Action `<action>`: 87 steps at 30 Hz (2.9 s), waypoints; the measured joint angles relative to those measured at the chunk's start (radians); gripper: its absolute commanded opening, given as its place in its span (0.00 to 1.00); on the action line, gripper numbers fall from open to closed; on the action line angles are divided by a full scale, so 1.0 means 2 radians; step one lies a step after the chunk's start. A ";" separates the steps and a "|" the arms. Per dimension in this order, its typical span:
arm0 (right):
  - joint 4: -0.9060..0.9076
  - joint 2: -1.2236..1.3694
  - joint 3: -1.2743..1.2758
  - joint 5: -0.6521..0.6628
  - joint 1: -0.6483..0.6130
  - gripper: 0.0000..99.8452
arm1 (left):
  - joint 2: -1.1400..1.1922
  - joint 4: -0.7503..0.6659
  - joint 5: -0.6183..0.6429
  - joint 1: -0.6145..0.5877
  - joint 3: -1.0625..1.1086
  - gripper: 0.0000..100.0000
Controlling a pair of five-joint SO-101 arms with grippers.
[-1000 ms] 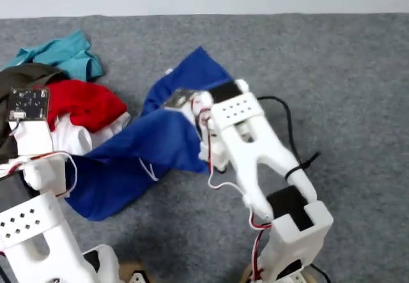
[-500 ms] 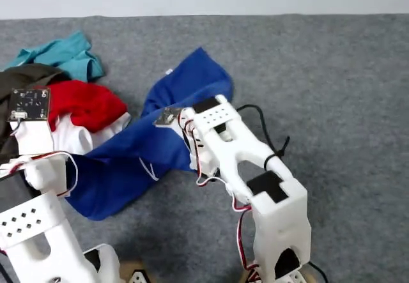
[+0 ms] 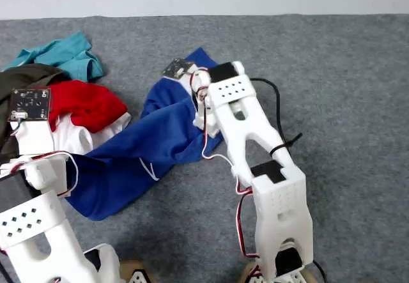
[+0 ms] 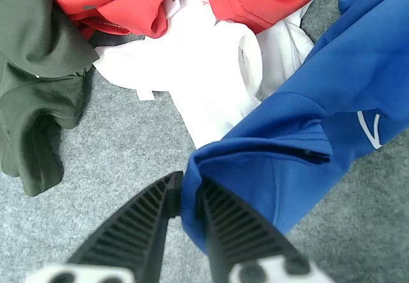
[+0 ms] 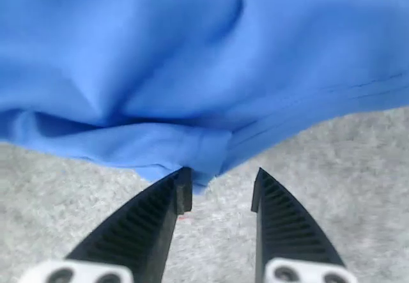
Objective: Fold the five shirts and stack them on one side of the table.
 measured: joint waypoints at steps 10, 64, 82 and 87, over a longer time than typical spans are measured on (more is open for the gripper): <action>0.087 0.020 -0.071 0.001 0.008 0.27 | 0.000 0.000 0.000 0.000 0.000 0.00; -0.049 0.007 0.158 0.061 -0.028 0.04 | -0.002 -0.041 0.000 0.000 0.040 0.00; 0.086 0.031 -0.099 0.061 0.048 0.01 | -0.002 -0.041 0.000 0.001 -0.067 0.00; 0.086 -0.043 -0.107 0.061 0.065 0.01 | -0.002 -0.041 0.000 0.023 -0.146 0.00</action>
